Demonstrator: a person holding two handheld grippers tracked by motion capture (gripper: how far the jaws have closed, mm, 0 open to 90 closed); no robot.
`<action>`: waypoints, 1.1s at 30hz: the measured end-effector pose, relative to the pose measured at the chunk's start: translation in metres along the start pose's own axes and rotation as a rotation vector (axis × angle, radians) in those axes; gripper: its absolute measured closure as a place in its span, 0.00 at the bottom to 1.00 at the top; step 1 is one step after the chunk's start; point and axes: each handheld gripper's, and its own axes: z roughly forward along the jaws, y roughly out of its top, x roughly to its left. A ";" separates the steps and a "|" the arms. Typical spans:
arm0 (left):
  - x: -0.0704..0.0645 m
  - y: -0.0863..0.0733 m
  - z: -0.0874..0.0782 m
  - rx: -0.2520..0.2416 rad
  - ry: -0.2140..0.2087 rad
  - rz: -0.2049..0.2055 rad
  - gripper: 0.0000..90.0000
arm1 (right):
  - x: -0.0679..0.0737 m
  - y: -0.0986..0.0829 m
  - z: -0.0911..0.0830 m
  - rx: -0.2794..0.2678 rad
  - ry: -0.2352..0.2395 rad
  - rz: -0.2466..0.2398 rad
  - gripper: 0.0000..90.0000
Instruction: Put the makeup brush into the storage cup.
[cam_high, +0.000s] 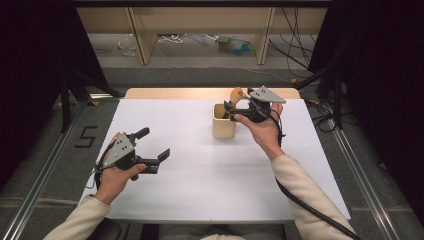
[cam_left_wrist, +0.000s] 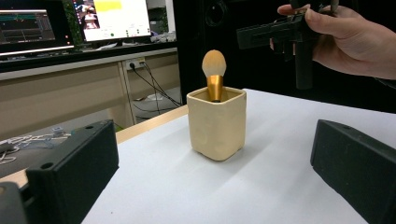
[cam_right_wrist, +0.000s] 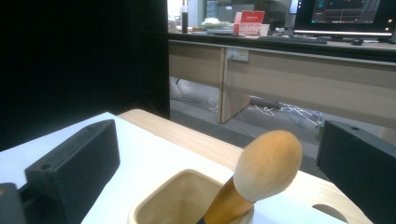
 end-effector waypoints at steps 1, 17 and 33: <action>0.000 0.000 0.000 0.001 0.001 -0.001 0.01 | 0.000 0.000 -0.001 -0.002 0.003 0.001 0.00; 0.001 0.000 0.000 -0.003 0.000 -0.001 0.01 | 0.005 0.001 -0.019 0.001 0.019 -0.009 0.00; 0.000 0.000 0.000 -0.001 0.002 -0.001 0.01 | 0.006 -0.002 -0.042 0.004 0.031 -0.020 0.00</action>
